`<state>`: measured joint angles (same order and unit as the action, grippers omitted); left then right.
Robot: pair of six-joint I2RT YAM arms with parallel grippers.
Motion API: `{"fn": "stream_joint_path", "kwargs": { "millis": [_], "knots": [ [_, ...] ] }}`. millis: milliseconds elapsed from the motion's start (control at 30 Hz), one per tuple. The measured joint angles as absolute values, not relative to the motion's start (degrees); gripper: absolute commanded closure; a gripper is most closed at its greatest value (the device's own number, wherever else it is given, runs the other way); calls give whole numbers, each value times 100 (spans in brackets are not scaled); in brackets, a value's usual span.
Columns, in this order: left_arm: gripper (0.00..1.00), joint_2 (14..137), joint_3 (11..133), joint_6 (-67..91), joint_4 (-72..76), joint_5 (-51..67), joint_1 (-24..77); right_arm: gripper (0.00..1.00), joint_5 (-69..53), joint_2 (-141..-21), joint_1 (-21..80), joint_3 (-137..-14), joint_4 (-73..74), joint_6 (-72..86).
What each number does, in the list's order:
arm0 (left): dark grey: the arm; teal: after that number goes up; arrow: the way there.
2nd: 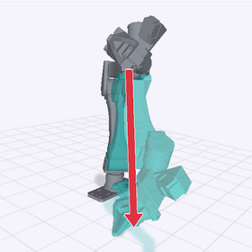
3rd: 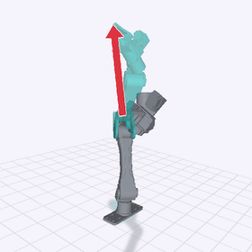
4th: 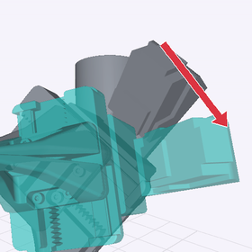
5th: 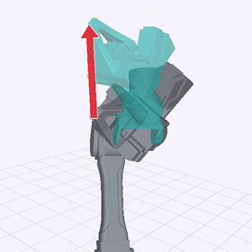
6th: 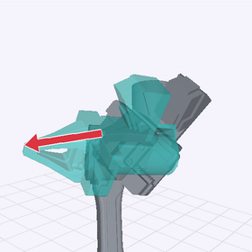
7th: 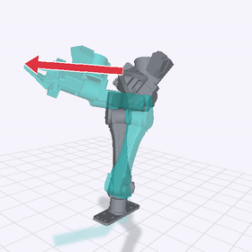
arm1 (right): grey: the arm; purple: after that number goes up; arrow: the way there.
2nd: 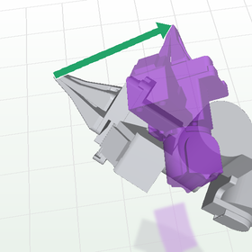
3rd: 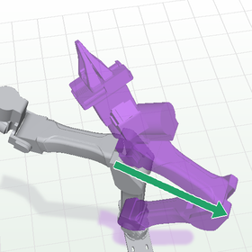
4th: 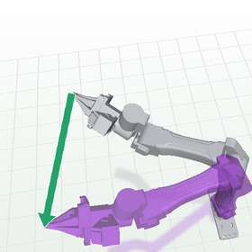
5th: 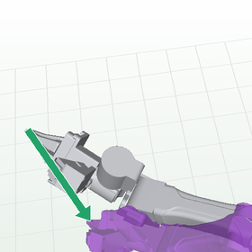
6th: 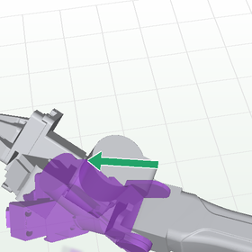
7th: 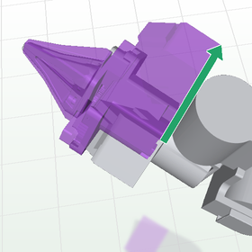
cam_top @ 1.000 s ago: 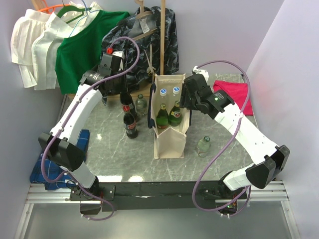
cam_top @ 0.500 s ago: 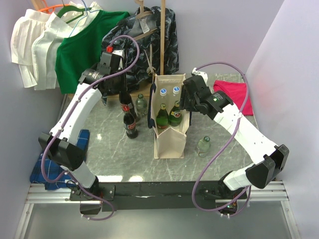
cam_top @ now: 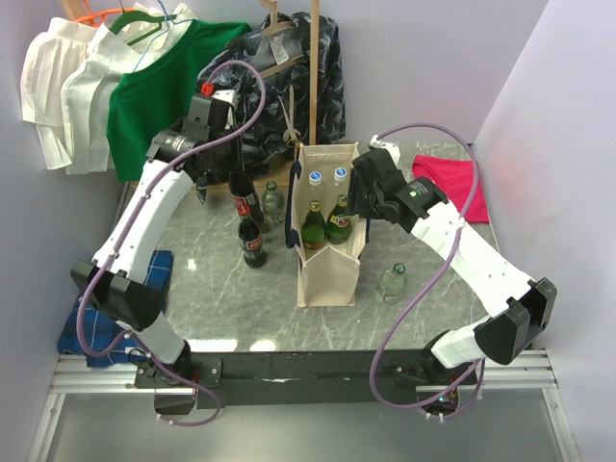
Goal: Place the beverage into the canvas bag
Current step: Pick up the drink from the center of the board.
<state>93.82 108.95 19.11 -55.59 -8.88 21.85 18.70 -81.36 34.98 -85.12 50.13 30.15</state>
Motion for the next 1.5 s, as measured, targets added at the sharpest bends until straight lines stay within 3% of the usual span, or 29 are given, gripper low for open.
{"fn": "stream_joint_path", "kwargs": {
  "millis": [933, 1500],
  "knots": [
    [99, 8055, 10698, 1551, -4932, -351, 2185, 39, 1852, -8136, 3500, -8388, 5011, 3041],
    [99, 8018, 10698, 1415, -4733, 193, 2193, 39, 1848, -8136, 3511, -8211, 4912, 3044]
  ]
}}
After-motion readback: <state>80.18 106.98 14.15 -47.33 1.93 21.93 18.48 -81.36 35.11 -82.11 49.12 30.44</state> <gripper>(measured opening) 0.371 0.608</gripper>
